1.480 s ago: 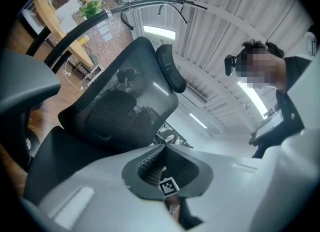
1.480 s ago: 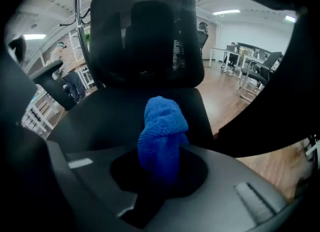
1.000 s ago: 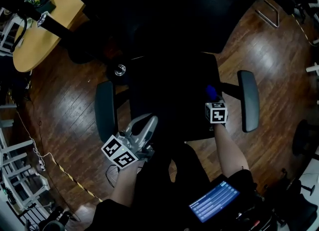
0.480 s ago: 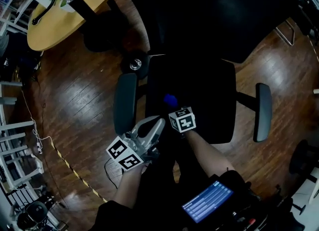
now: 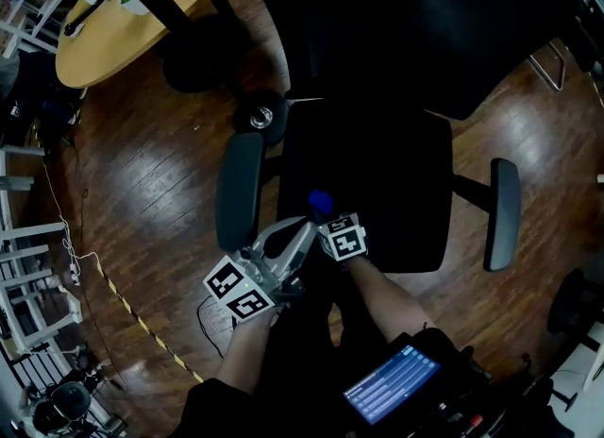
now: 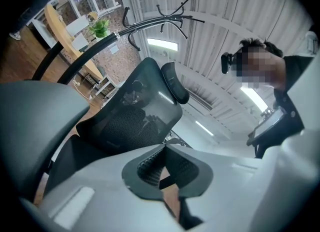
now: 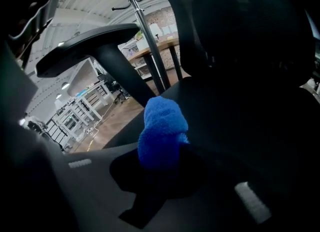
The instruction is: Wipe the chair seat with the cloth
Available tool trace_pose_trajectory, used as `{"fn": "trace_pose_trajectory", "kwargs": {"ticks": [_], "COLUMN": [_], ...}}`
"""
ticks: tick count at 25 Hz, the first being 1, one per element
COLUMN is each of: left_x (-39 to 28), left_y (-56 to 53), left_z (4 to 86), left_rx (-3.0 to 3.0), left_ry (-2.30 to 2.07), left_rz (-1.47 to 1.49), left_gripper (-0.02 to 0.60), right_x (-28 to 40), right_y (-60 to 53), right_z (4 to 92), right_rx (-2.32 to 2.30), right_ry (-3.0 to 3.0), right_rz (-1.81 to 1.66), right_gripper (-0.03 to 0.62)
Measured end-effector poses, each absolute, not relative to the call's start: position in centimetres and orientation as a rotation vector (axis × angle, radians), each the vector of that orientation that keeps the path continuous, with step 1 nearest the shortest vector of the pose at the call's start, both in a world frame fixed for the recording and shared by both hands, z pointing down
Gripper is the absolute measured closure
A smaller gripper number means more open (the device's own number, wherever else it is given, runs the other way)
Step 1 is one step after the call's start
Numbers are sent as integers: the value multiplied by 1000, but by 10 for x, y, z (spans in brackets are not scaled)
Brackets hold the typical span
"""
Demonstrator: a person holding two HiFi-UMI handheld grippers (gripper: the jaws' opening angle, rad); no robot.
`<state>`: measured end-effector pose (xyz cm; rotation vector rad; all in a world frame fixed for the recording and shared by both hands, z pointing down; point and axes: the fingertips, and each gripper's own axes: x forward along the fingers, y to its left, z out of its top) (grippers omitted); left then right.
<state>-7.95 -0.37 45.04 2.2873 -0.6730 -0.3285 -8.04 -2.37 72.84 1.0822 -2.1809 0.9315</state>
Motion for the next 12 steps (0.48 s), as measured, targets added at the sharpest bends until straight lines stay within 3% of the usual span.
{"fn": "trace_pose_trajectory", "kwargs": {"ticks": [12], "left_x": [-25], "left_y": [-7], "left_z": [448], "left_rx": [2329], "left_ry": [-521], "left_rz": [-279], "left_gripper": [577], "right_x": [143], "right_y": [10], "right_z": [738], "right_rx": [1463], "right_ry": [-1852], "right_rz": [909], "right_gripper": [556]}}
